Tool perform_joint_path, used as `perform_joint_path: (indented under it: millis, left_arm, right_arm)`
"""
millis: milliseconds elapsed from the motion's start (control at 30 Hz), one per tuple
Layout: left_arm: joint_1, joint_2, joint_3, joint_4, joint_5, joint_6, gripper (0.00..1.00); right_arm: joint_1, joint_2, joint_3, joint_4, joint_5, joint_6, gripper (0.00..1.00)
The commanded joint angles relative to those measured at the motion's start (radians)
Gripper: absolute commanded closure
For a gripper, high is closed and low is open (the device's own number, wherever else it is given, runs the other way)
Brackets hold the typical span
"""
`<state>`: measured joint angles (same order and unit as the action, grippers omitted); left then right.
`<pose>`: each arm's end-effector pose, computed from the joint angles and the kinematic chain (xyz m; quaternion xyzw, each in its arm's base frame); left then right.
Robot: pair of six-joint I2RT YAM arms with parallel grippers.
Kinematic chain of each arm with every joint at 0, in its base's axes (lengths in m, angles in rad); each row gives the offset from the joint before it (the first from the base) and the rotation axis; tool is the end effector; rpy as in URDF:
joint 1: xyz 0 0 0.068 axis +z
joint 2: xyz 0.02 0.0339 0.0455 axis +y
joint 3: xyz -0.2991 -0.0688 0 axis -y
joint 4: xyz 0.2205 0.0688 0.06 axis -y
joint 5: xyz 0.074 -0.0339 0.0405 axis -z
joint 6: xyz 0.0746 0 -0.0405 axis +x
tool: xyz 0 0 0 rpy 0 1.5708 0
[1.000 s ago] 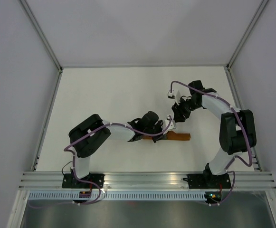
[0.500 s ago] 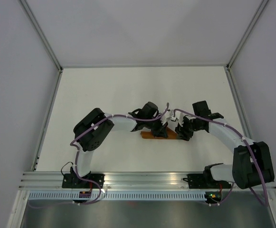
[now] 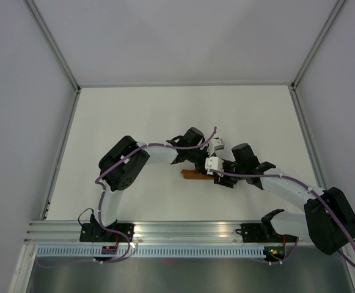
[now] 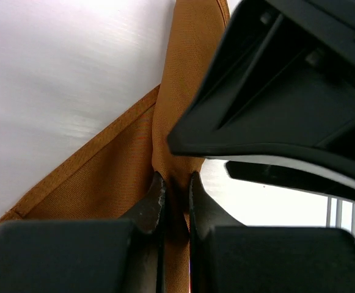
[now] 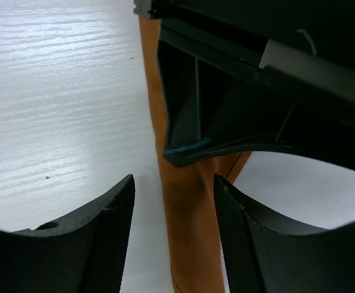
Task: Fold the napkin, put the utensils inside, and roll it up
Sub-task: Roll the napkin with the utensil
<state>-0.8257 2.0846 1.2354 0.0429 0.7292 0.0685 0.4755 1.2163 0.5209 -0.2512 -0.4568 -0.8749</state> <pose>0.2668 -0.3626 0.1545 0.4947 0.7241 -0.4362 0.2015 0.1683 0.1237 0.1844 -0.6337 0.6801 0.1519 0.3359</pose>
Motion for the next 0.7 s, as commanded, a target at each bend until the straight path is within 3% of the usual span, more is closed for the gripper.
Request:
perform_joint_path:
  millis: [0, 267, 433, 500, 533, 667]
  left_arm:
    - [-0.010, 0.112, -0.053, -0.239, -0.051, -0.026, 0.96]
    - [0.002, 0.127, -0.044, -0.250, -0.019, -0.029, 0.94]
    - [0.010, 0.130, -0.042, -0.255, -0.007, -0.035, 0.88]
    - [0.013, 0.129, -0.039, -0.255, -0.004, -0.036, 0.85]
    - [0.014, 0.127, -0.037, -0.255, -0.001, -0.041, 0.81]
    - [0.028, 0.103, -0.039, -0.235, -0.025, -0.058, 0.71]
  right_arm:
    - [0.021, 0.008, -0.028, 0.124, 0.069, 0.014, 0.40]
    - [0.057, 0.071, -0.028, 0.118, 0.102, -0.016, 0.41]
    - [0.060, 0.098, -0.021, 0.092, 0.109, -0.039, 0.49]
    - [0.060, 0.109, -0.018, 0.078, 0.112, -0.044, 0.55]
    - [0.060, 0.118, -0.016, 0.072, 0.113, -0.052, 0.66]
    - [0.060, 0.135, 0.010, 0.030, 0.109, -0.061, 0.76]
